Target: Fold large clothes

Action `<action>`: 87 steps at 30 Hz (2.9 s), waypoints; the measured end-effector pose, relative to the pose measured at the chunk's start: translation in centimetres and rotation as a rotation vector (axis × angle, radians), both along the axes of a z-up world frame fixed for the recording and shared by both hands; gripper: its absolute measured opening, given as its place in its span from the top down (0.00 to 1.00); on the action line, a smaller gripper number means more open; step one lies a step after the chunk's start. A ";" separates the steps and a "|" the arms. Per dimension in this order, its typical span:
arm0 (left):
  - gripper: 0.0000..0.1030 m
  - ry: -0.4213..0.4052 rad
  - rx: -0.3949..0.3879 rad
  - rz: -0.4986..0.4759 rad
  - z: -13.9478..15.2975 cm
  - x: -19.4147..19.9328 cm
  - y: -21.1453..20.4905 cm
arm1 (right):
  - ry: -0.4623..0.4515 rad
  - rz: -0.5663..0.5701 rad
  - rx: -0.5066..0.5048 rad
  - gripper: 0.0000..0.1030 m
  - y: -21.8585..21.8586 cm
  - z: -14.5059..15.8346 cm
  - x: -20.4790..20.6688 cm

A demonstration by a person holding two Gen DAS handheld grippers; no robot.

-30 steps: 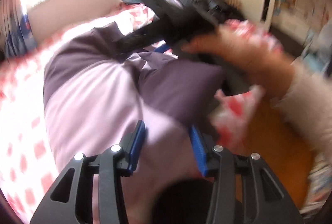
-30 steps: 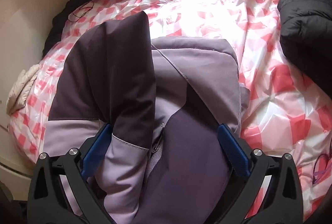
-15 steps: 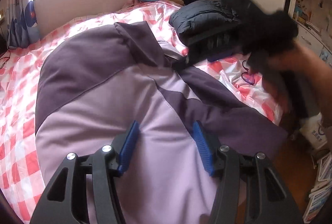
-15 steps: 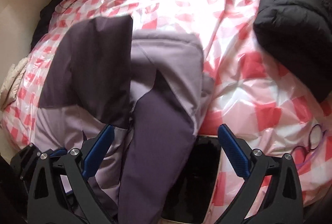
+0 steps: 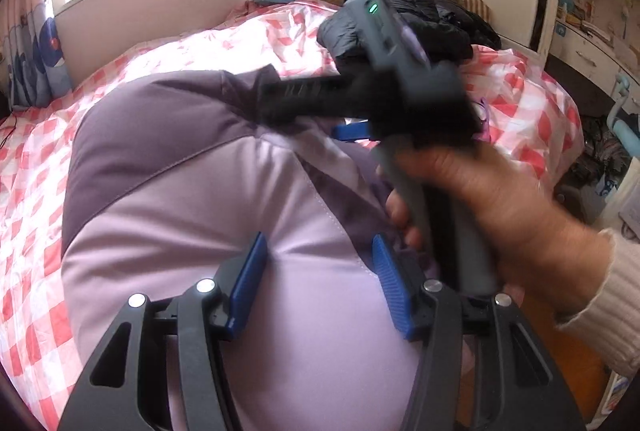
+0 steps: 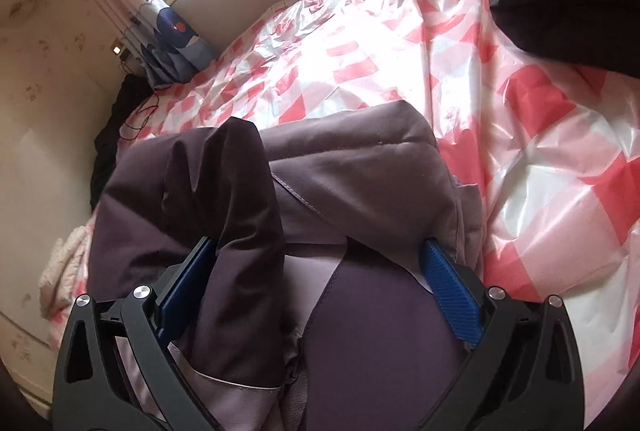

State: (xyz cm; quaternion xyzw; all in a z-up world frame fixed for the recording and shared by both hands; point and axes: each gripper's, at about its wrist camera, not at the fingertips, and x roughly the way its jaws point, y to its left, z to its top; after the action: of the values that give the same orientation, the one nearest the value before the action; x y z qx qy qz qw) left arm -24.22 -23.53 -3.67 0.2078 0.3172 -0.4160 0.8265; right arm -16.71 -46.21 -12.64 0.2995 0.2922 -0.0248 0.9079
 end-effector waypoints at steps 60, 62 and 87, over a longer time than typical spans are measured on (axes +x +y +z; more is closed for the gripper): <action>0.24 0.347 -0.245 0.481 1.9 12.7 14.0 | 0.223 0.000 -0.224 0.06 1.7 1.2 -2.1; 0.13 0.434 -0.287 0.495 0.3 15.1 14.6 | 0.252 0.008 -0.272 0.06 2.1 1.8 -2.0; 0.13 0.194 -0.336 0.465 8.7 12.1 22.6 | -0.034 0.269 0.031 0.06 15.3 2.4 5.6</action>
State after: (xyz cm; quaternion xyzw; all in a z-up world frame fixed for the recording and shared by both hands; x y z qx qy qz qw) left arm -12.15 -0.91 4.99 -0.0508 0.3605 -0.2800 0.8883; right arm -11.09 -30.89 -10.26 0.2722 0.3146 0.1068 0.9031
